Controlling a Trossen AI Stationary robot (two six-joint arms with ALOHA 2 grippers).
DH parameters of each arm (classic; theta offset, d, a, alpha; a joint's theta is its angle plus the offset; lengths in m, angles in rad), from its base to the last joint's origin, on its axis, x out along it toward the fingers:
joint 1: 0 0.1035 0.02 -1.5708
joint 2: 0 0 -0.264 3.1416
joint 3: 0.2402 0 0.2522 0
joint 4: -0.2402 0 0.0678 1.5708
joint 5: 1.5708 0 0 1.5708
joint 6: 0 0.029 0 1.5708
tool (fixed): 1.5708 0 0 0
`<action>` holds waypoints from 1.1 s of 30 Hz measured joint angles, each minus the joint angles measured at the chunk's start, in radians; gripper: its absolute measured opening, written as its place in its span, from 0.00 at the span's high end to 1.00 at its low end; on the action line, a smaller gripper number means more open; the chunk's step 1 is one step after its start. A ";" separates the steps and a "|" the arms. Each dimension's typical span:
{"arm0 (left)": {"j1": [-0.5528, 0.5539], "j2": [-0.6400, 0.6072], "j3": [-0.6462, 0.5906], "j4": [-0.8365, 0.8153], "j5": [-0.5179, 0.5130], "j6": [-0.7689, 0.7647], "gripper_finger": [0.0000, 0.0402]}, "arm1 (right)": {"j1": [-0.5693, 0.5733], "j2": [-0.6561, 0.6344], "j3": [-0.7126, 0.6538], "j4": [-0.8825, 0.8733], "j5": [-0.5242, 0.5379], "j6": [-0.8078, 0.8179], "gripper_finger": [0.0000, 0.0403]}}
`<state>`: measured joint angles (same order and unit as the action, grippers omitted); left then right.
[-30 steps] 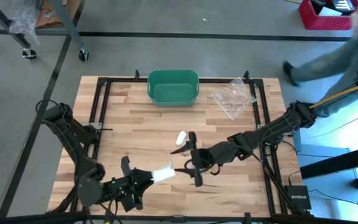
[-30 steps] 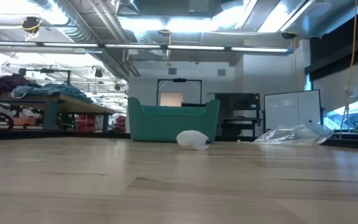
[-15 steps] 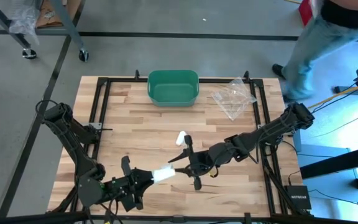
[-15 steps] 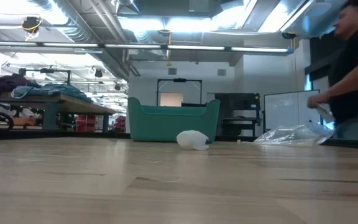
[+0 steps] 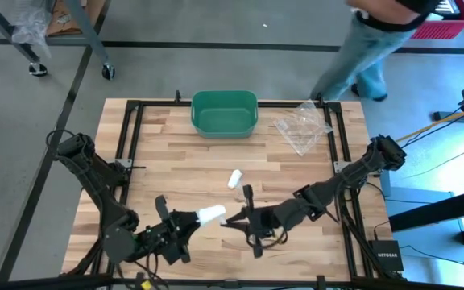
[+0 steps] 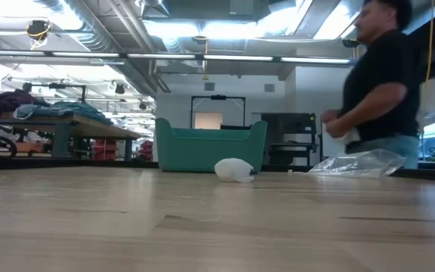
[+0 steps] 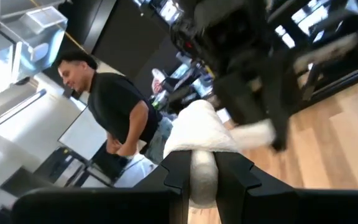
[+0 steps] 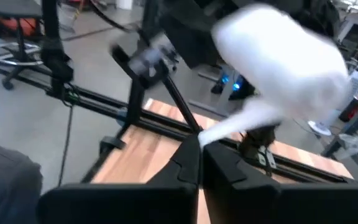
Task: Roll bandage
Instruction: Roll the bottom white bandage
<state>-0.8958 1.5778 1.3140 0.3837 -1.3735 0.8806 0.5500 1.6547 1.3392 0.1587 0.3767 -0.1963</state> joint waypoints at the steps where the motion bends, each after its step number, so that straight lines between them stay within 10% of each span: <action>1: 0.005 0.000 0.000 -0.002 0.000 0.001 0.90 | 0.009 0.000 0.000 0.007 0.000 0.000 0.97; 10: 0.036 0.001 0.000 -0.177 0.007 -0.060 0.90 | 0.052 0.001 0.045 0.054 0.016 -0.075 0.97; 24: 0.030 0.000 -0.001 -0.270 0.037 -0.067 0.90 | -0.004 0.000 0.073 0.027 0.015 -0.083 0.67; 33: -0.013 0.000 -0.001 -0.261 0.039 -0.055 0.90 | 0.112 -0.102 0.074 -0.268 0.267 -0.108 0.46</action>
<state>-0.9087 1.5776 1.3132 0.1227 -1.3346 0.8257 0.6624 1.5531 1.4133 -0.1091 0.6435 -0.3047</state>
